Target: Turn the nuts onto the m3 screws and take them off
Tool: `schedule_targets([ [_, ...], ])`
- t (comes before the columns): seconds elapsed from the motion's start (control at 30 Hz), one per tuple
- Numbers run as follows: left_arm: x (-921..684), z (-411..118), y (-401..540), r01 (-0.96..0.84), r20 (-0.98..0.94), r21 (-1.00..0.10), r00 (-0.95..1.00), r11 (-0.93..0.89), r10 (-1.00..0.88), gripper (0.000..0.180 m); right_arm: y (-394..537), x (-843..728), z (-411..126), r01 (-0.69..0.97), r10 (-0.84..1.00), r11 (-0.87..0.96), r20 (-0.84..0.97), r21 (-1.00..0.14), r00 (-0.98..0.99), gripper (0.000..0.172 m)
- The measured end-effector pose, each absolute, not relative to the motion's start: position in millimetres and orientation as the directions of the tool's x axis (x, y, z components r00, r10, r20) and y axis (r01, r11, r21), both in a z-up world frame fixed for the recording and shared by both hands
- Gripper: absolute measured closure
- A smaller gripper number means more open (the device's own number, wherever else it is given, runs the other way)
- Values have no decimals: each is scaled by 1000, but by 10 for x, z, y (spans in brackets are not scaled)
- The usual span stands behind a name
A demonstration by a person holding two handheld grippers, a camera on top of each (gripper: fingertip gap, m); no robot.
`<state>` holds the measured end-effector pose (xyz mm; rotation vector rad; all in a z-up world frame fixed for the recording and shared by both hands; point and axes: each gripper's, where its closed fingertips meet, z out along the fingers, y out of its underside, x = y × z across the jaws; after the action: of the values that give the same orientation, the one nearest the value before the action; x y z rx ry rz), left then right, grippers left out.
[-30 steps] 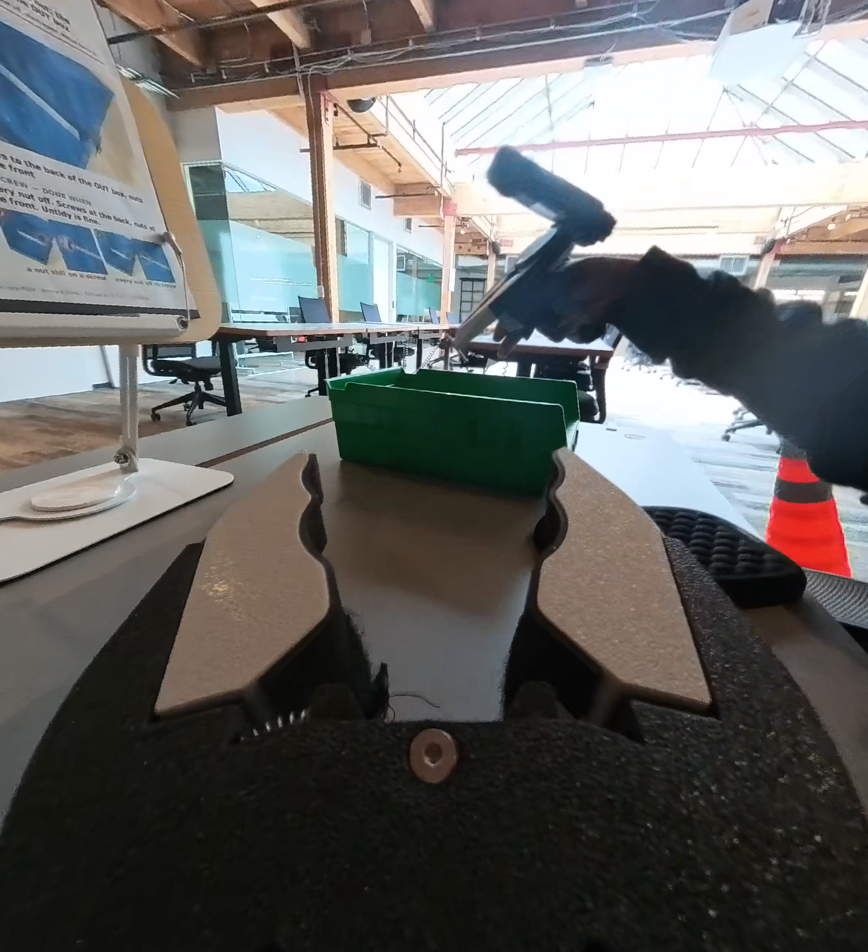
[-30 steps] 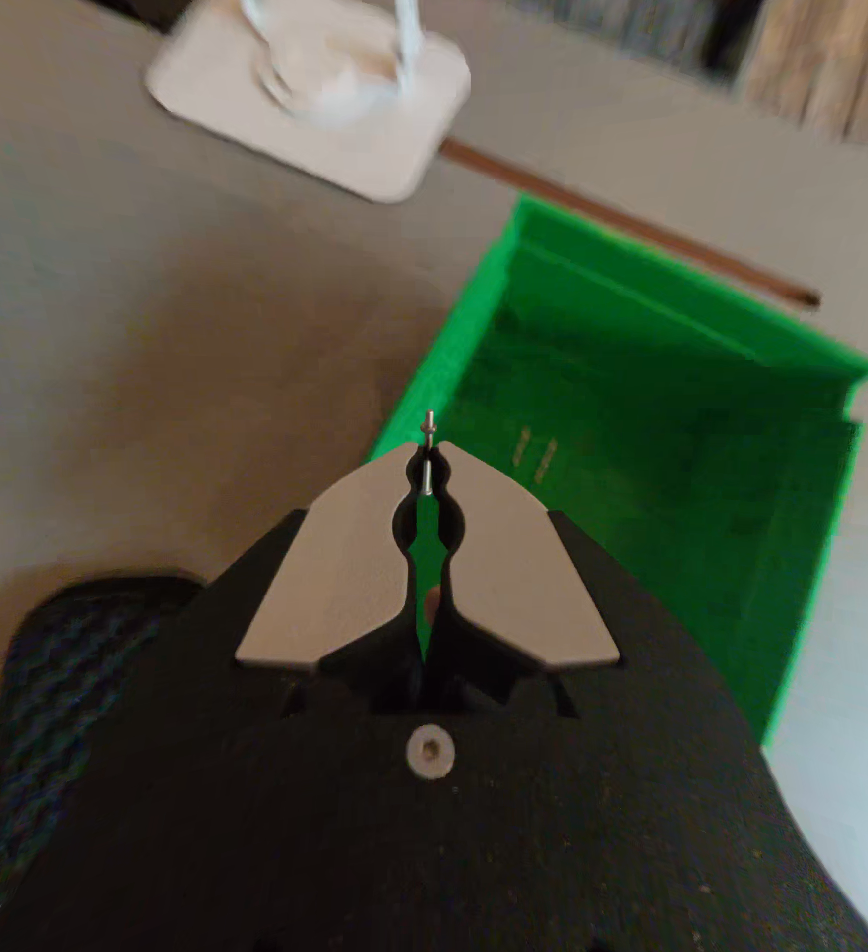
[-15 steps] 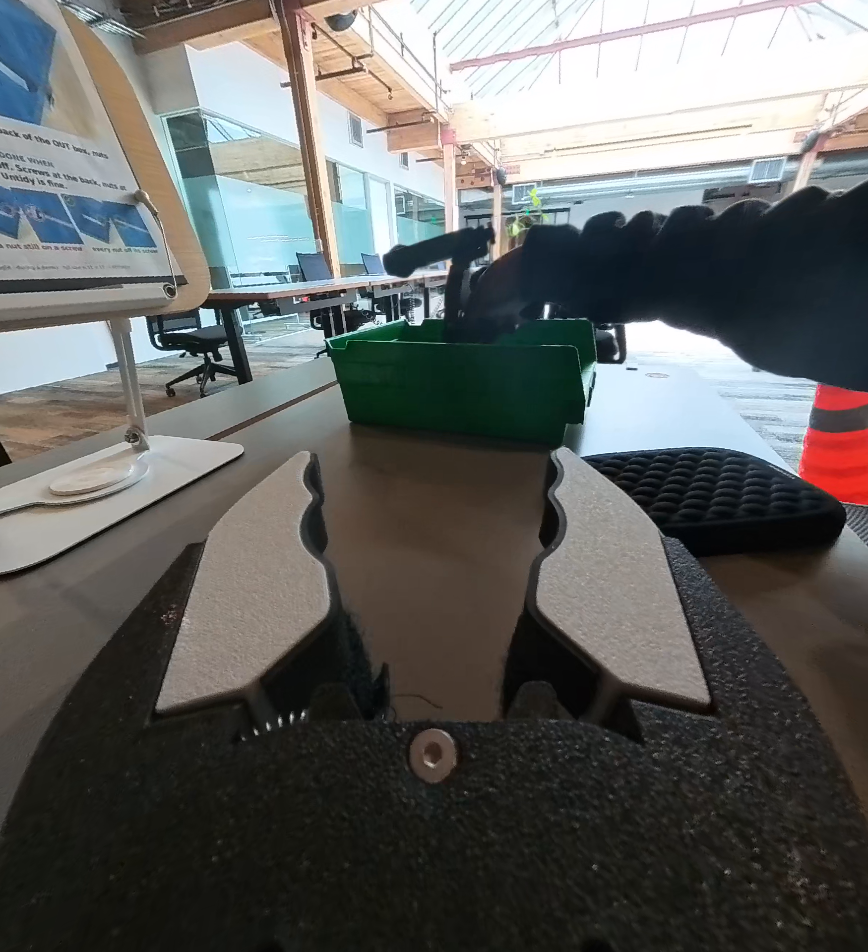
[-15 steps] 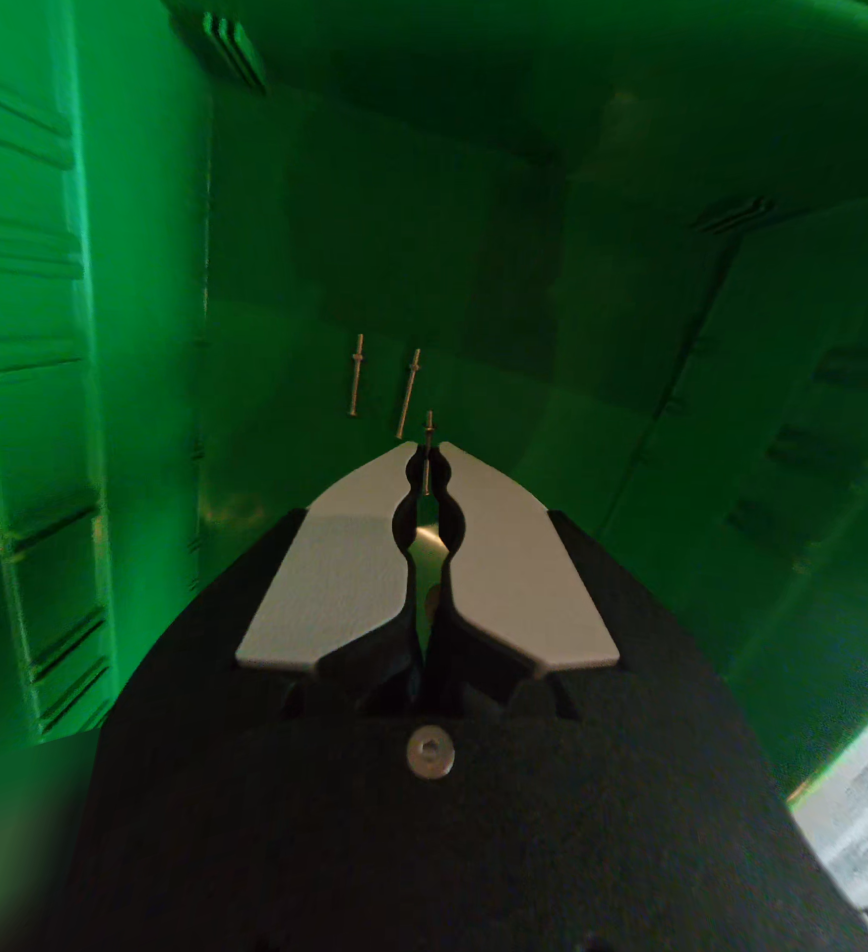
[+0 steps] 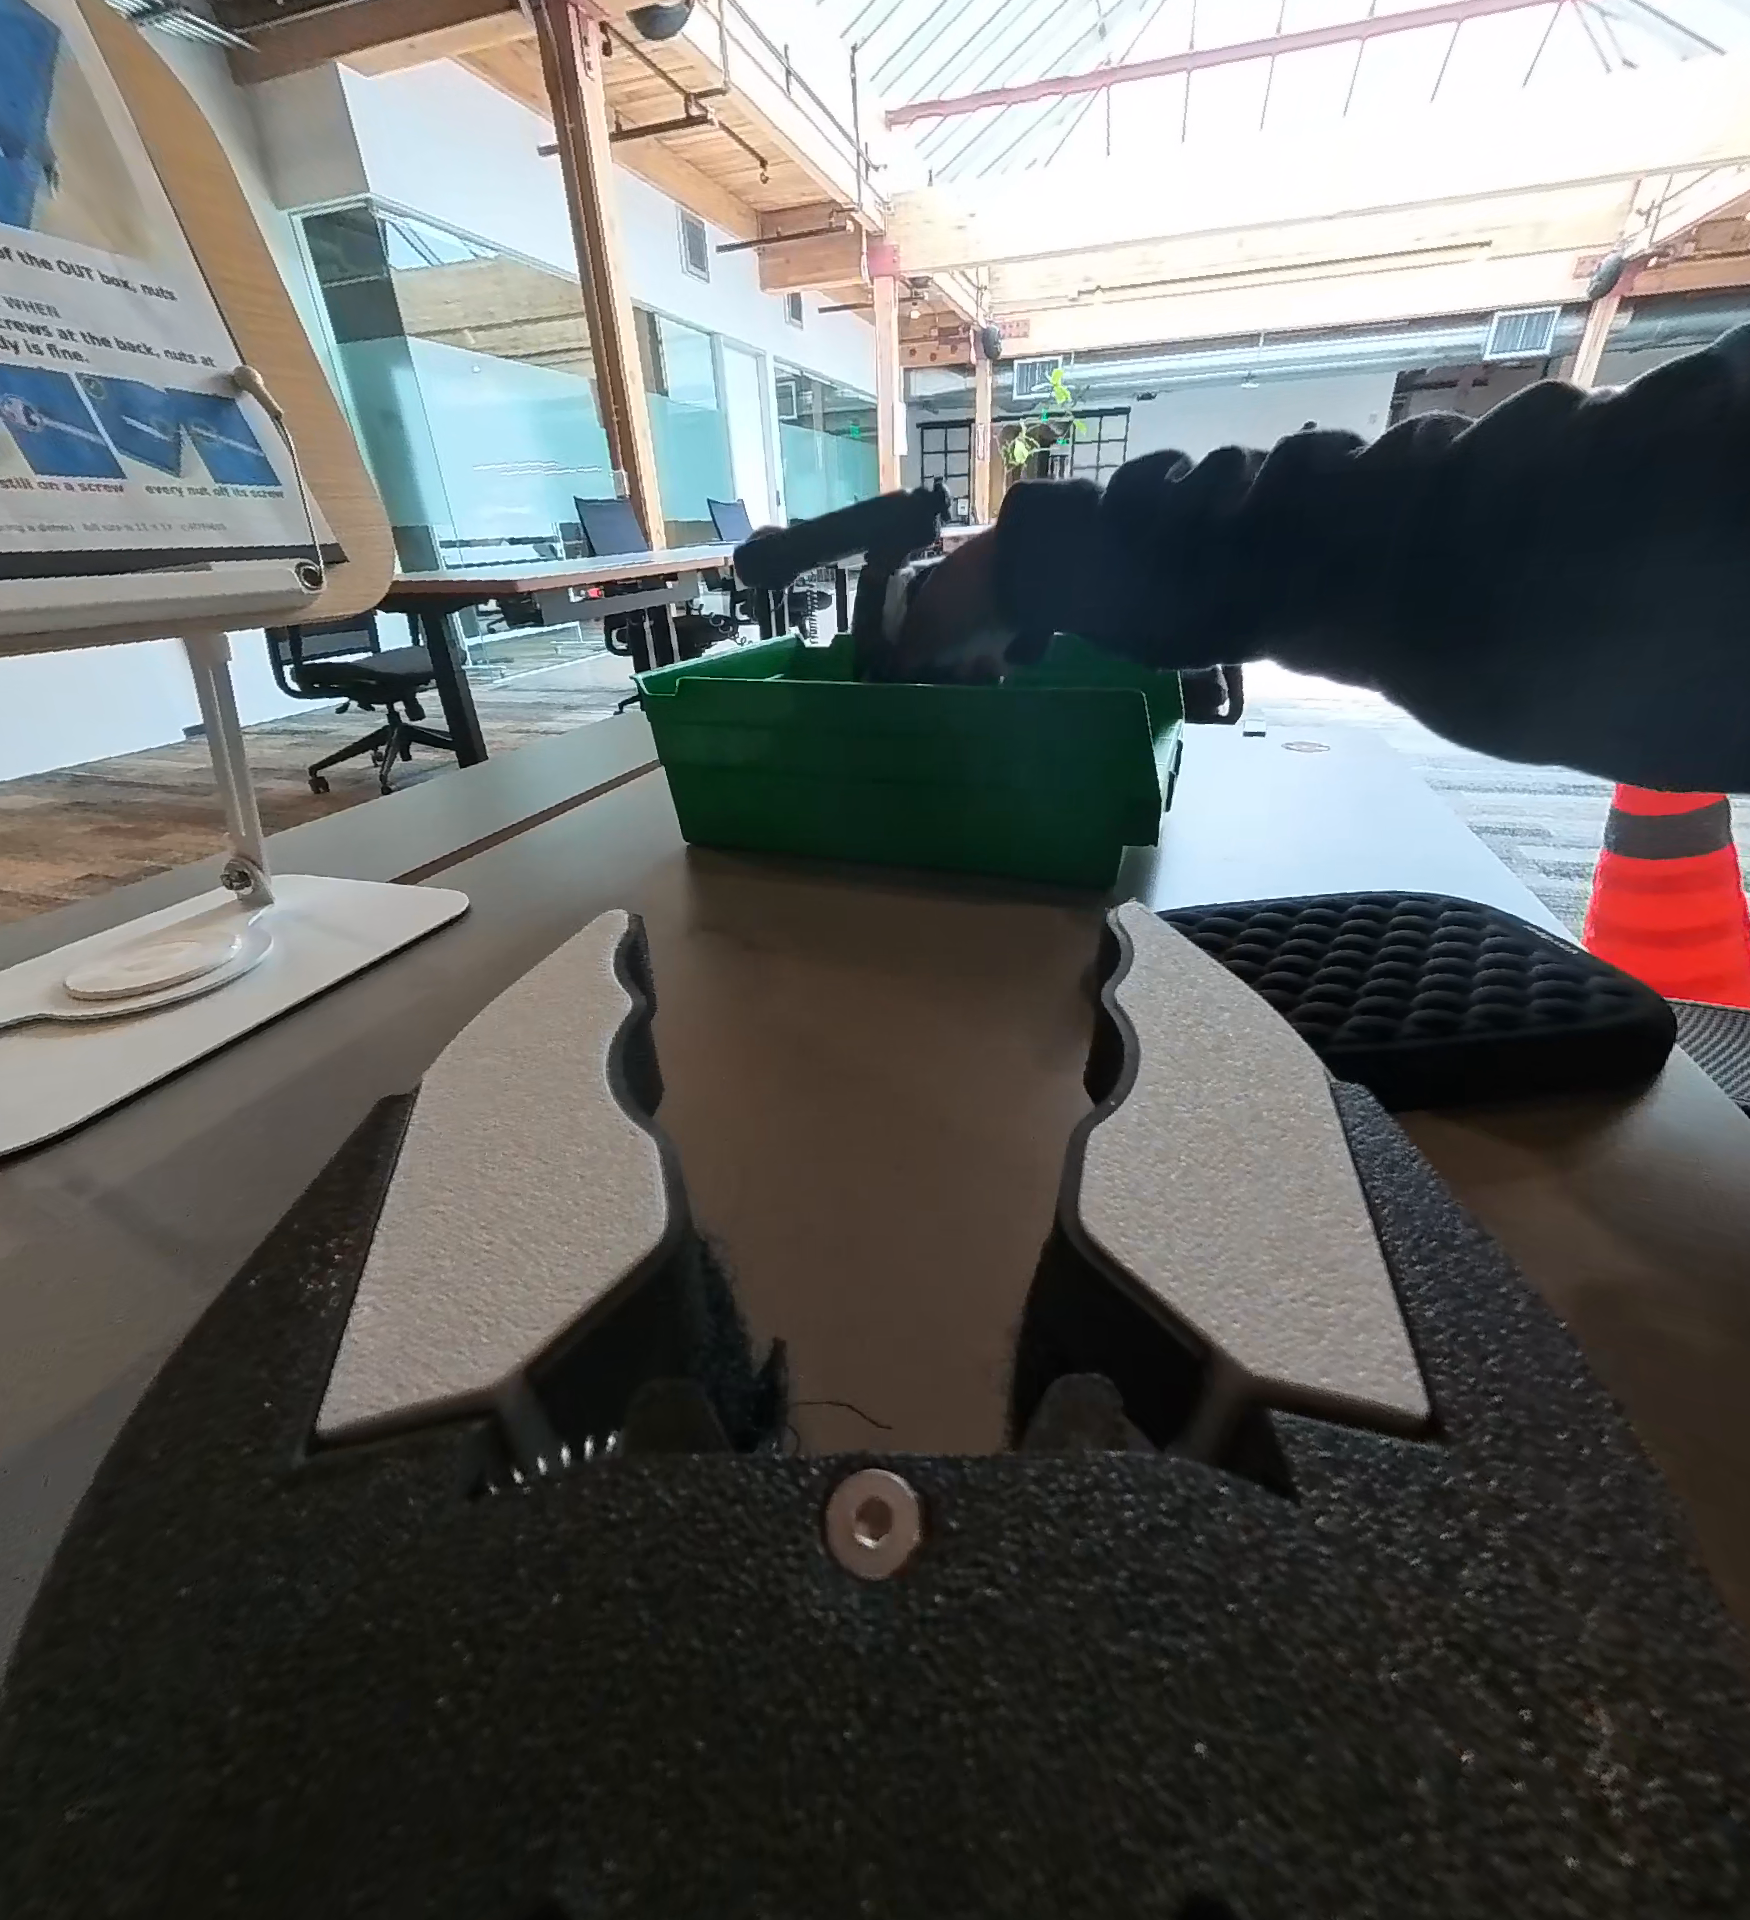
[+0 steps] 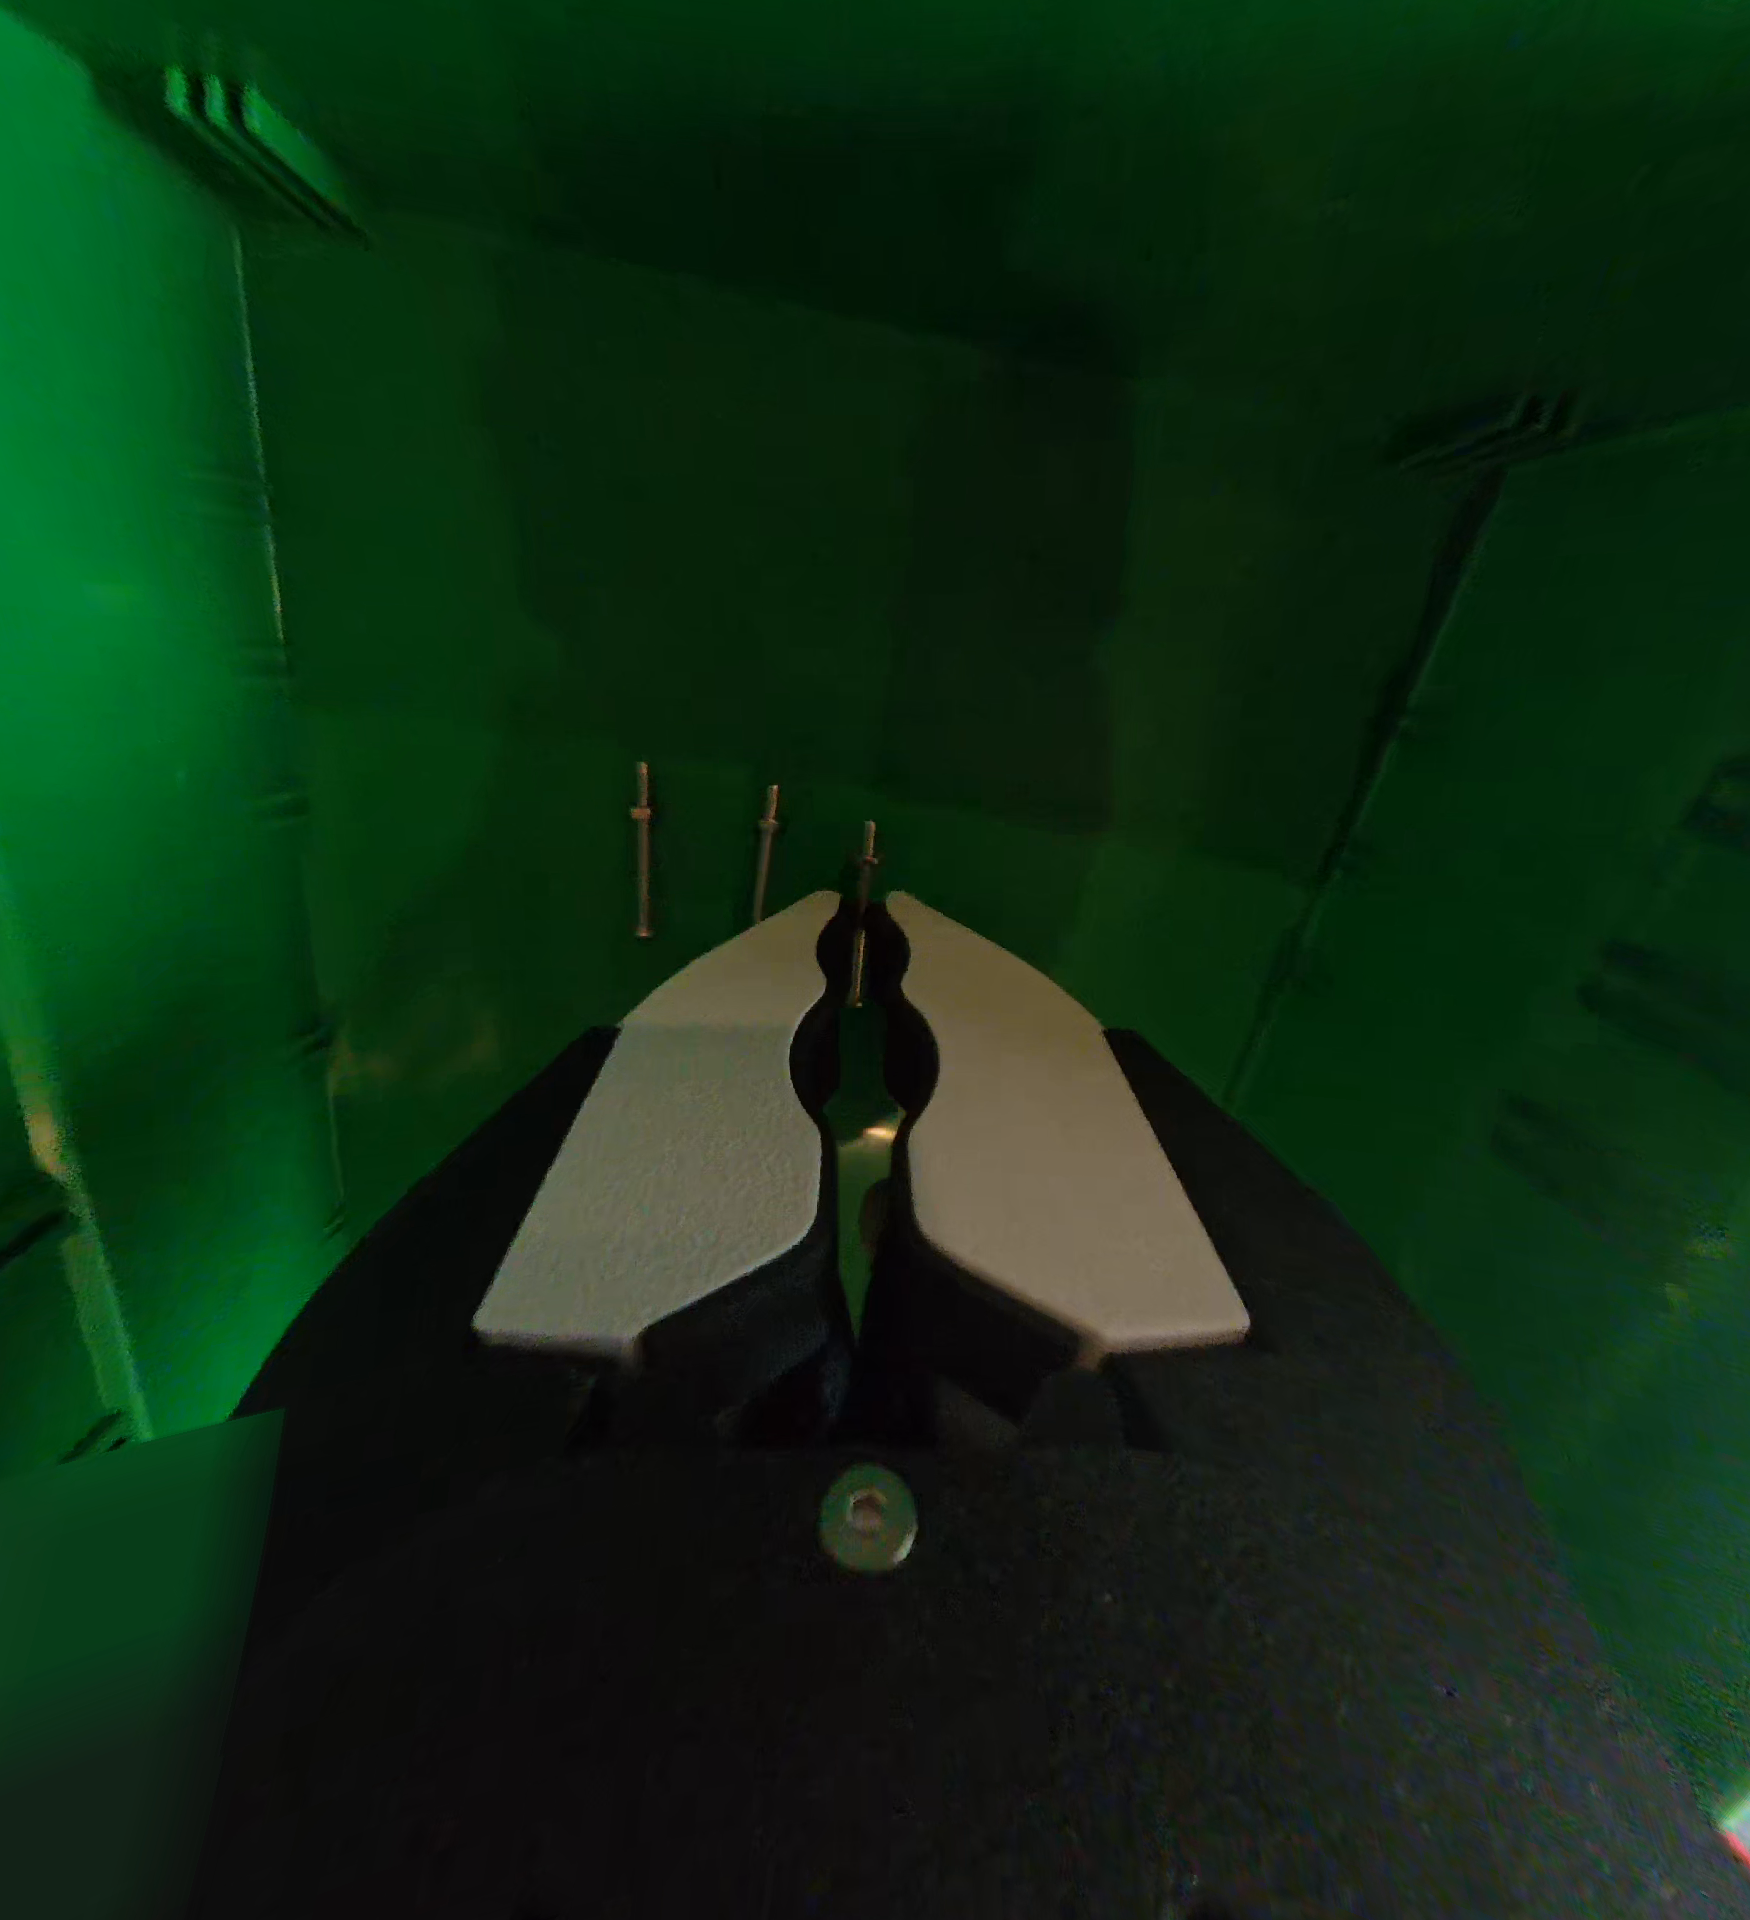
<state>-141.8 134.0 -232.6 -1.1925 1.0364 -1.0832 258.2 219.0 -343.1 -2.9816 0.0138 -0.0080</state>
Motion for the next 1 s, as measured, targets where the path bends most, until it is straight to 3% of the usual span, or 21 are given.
schedule_targets([
  [0.3,-1414,-2329,1336,79,-39,-995,178,54,-983,100,2228,2581,-3409,-20,-21,-980,0,-196,1000,157],
  [0.47,-1404,-2341,1334,68,-41,-996,178,54,-983,100,2338,2481,-2938,-21,-23,-900,-1,-436,1000,144],
  [0.6,-1386,-2366,1333,41,-53,-997,179,62,-982,100,2281,2047,-2256,39,59,-688,-3,-725,998,132],
  [0.7,-1369,-2381,1322,-2,-92,-996,182,93,-979,101,2059,1550,-1791,95,144,-466,30,-880,989,126],
  [0.87,-1333,-2284,1197,-28,-157,-988,165,155,-974,102,1609,548,-1374,112,307,-124,69,-986,949,126],
  [1.0,-1414,-1989,1120,-13,-174,-984,210,175,-962,104,1452,-88,-1409,48,425,41,61,-998,903,130],
])
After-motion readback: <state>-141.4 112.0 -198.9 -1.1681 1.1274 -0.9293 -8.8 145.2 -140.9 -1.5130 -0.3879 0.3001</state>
